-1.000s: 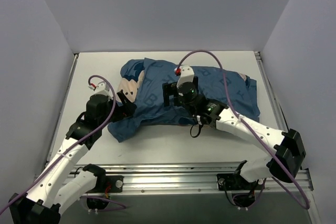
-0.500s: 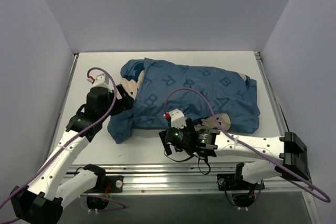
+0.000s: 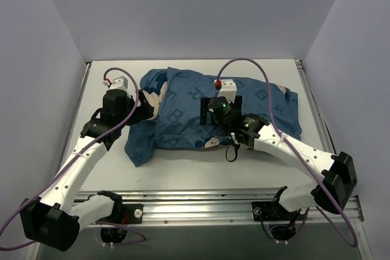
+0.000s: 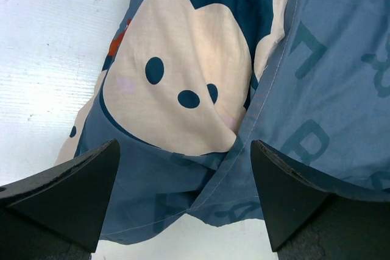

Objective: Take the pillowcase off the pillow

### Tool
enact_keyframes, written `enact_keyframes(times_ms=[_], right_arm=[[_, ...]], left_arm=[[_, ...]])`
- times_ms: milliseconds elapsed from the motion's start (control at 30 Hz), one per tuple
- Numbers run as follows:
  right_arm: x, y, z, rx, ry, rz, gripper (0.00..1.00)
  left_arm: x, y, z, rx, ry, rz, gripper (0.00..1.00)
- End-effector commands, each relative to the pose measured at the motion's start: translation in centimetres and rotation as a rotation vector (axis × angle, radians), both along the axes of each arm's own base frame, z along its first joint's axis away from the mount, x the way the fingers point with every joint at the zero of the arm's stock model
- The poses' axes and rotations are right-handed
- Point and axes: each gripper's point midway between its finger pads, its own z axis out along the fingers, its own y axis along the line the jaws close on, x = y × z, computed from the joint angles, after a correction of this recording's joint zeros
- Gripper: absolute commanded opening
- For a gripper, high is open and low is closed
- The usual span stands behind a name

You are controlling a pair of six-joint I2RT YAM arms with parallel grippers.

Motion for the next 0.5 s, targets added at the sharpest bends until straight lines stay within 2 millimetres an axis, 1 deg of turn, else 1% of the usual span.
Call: enact_keyframes(times_ms=[0, 33, 67, 100, 133, 167, 200, 233, 267, 333, 367, 400, 467], right_arm=[[1.7, -5.0, -2.7, -0.059, 0.004, -0.158, 0.88], [1.4, -5.7, -3.7, -0.062, 0.026, -0.174, 0.88], [0.6, -6.6, -4.3, -0.073, 0.047, -0.186, 0.88], [-0.6, -7.6, -6.2, -0.084, 0.088, -0.210, 0.88], [-1.6, -8.1, -7.1, -0.080, 0.120, -0.217, 0.88], [-3.0, -9.0, -7.4, -0.069, 0.146, -0.222, 0.88], [-4.6, -9.9, -9.3, -0.047, 0.194, -0.253, 0.88], [-5.7, -10.4, -9.9, -0.025, 0.218, -0.270, 0.88], [-7.1, -11.1, -9.8, 0.017, 0.237, -0.280, 0.88], [-9.0, -12.2, -10.9, 0.077, 0.277, -0.334, 0.88], [-10.0, -12.8, -10.4, 0.109, 0.278, -0.343, 0.88], [-10.2, -12.6, -10.0, 0.148, 0.271, -0.341, 0.88], [-10.4, -12.3, -8.4, 0.230, 0.254, -0.358, 0.88]], left_arm=[[0.5, -0.4, 1.6, -0.006, -0.037, -0.033, 0.97], [0.6, -0.4, 1.3, -0.004, -0.029, -0.035, 0.97], [0.6, -0.4, 1.3, -0.005, -0.027, -0.040, 0.97], [0.7, -0.4, 1.4, -0.005, -0.029, -0.041, 0.97], [0.8, -0.6, 1.1, -0.004, -0.018, -0.048, 0.97], [0.9, -0.7, 1.2, -0.005, -0.020, -0.052, 0.97], [0.9, -0.7, 1.1, -0.004, -0.016, -0.054, 0.97], [1.0, -0.8, 1.0, -0.007, -0.012, -0.059, 0.97], [1.0, -0.9, 0.9, -0.008, -0.008, -0.063, 0.97], [1.0, -0.9, 0.7, -0.014, -0.003, -0.064, 0.97], [0.9, -0.9, 0.6, -0.016, 0.000, -0.065, 0.97], [1.0, -0.9, 0.5, -0.017, 0.000, -0.064, 0.97], [1.0, -0.9, 0.4, -0.019, 0.000, -0.065, 0.97]])
